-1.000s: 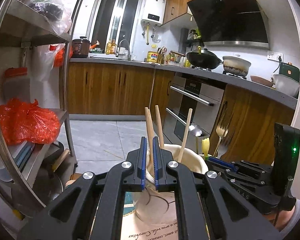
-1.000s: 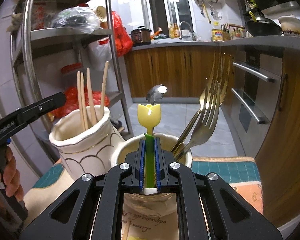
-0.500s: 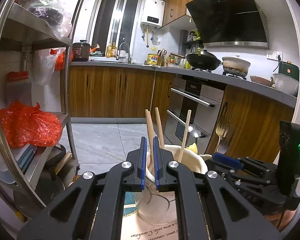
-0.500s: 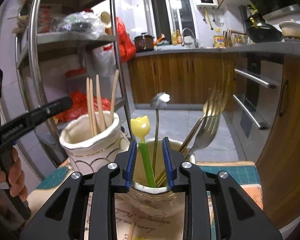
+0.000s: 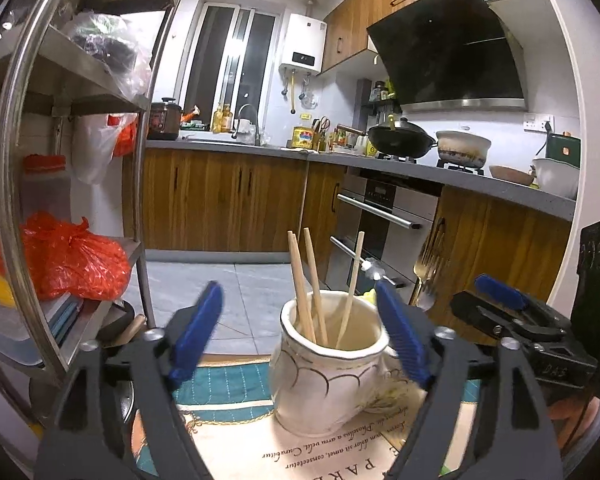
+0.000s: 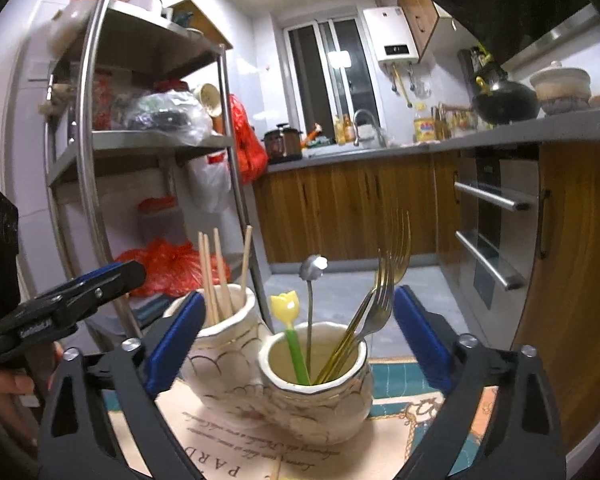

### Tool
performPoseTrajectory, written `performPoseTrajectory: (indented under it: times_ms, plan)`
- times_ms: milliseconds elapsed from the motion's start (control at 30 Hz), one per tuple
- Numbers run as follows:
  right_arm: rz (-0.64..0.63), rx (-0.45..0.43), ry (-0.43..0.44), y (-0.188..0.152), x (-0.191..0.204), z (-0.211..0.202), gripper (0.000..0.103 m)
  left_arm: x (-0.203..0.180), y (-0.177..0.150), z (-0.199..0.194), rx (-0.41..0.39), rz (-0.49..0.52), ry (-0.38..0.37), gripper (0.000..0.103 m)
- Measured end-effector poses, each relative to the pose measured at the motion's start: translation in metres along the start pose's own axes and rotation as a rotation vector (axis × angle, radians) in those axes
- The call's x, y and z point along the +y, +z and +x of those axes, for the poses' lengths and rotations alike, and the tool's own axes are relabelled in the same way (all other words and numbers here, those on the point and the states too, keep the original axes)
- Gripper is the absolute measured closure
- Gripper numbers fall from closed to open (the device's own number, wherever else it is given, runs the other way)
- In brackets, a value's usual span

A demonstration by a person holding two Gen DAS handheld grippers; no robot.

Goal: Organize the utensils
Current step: 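Withdraw both open tools back over the remaining utensils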

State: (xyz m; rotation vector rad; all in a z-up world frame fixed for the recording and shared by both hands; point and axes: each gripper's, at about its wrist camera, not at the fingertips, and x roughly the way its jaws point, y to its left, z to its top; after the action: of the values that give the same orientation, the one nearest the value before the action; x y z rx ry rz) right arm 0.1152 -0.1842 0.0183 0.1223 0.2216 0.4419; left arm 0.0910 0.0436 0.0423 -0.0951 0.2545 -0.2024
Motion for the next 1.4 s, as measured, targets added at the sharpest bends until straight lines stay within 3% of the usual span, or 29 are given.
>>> performPoseTrajectory:
  times_ms: [100, 400, 800, 1067, 1267, 1400]
  plan:
    - [0.004, -0.009, -0.016, -0.001, -0.001, -0.011, 0.005, 0.000, -0.002, -0.009, -0.014, -0.005, 0.018, 0.006]
    - [0.005, -0.019, -0.109, -0.007, -0.008, -0.041, 0.005, -0.001, -0.014, -0.025, 0.004, 0.015, 0.054, 0.006]
    - [0.053, 0.078, -0.177, -0.024, -0.021, -0.058, 0.005, -0.011, -0.037, -0.047, 0.072, 0.052, 0.025, 0.006]
    - [0.041, 0.201, -0.205, -0.042, -0.018, -0.056, 0.005, -0.014, -0.060, -0.052, 0.195, 0.010, -0.022, 0.006]
    - [0.019, 0.362, -0.212, -0.064, -0.011, -0.046, 0.005, -0.020, -0.076, -0.048, 0.269, 0.038, -0.035, 0.006]
    - [-0.064, 0.457, -0.210, -0.079, 0.003, -0.034, 0.005, -0.024, -0.081, -0.042, 0.305, 0.051, -0.039, 0.006]
